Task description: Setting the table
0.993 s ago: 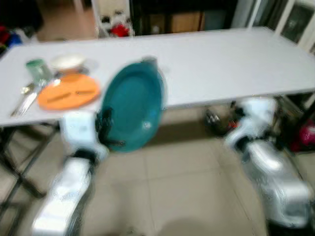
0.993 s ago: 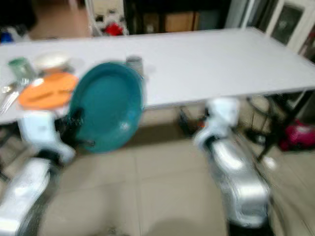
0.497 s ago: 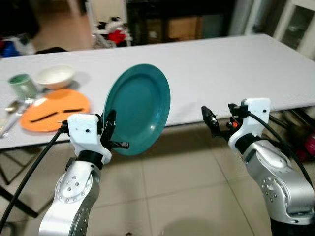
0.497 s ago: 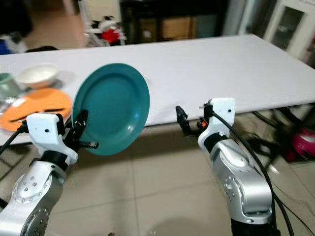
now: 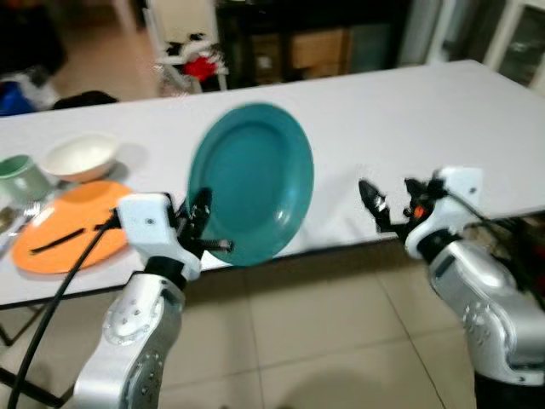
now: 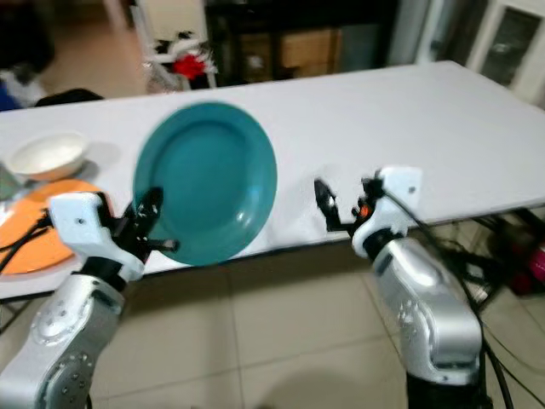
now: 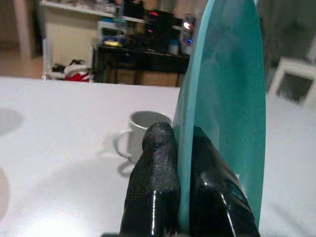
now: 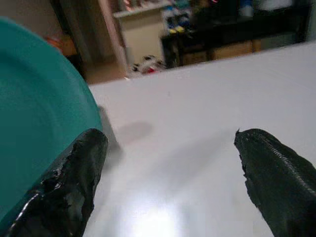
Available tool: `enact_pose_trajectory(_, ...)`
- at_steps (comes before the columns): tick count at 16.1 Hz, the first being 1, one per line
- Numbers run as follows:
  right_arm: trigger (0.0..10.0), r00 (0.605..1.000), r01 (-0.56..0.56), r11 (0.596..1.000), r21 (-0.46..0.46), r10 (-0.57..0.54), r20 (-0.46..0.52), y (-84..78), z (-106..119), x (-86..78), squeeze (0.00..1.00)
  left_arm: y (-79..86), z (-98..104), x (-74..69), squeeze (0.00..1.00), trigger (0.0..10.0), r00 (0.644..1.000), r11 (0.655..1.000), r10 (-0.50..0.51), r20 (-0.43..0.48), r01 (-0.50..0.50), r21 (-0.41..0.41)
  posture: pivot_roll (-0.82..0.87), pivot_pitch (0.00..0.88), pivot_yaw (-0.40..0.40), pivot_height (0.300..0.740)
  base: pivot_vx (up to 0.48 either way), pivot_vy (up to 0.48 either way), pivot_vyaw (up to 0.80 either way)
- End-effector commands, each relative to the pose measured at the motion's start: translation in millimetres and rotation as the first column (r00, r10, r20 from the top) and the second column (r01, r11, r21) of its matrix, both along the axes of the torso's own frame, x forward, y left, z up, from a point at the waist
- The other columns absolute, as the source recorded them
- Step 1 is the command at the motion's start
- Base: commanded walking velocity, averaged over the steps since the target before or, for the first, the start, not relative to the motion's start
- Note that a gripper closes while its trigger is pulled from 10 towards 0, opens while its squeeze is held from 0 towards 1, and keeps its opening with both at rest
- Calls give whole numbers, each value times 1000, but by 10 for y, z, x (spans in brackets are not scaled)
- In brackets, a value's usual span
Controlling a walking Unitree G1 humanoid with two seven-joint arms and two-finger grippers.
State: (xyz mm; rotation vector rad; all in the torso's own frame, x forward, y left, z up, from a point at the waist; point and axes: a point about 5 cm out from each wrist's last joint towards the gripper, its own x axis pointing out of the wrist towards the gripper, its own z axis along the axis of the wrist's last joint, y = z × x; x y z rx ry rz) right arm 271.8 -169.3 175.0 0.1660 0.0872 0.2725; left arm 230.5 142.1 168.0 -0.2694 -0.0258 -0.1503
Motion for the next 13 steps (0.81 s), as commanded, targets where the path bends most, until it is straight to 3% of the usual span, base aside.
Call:
enact_pose_trajectory(1,10000,997,-75,995,66,76,-15,40,31,-1,0,65,6,11,0,10000,1000,995,9,-29,-12,-102,-78,0,66,740,0,0,0)
enact_pose_trajectory(2,10000,994,-108,990,94,109,-9,22,76,-2,0,48,-14,23,0,10000,998,986,-22,-55,13,-167,-81,0,68,740,0,0,0)
enact_pose_trajectory(3,10000,981,-195,971,138,196,9,17,161,-25,0,-13,-86,48,0,10000,985,966,-117,-124,83,-246,-87,0,73,740,0,0,0)
enact_pose_trajectory(5,10000,941,-338,932,130,336,39,78,232,-117,0,-77,-148,56,0,10000,962,944,-207,-180,148,-293,-90,0,83,740,0,0,0)
enact_pose_trajectory(8,10000,891,-454,888,80,454,12,84,248,-241,0,-109,-245,143,0,10000,924,923,-263,-277,157,-352,-97,0,92,740,0,0,0)
enact_pose_trajectory(10,10000,847,-528,849,38,529,-45,18,250,-325,0,-133,-349,300,0,10000,866,887,-315,-388,123,-446,-102,0,99,740,0,0,0)
enact_pose_trajectory(13,10000,803,-589,808,9,586,-105,-96,273,-410,0,-243,-474,482,0,10000,778,830,-406,-479,95,-550,-110,0,108,740,0,0,0)
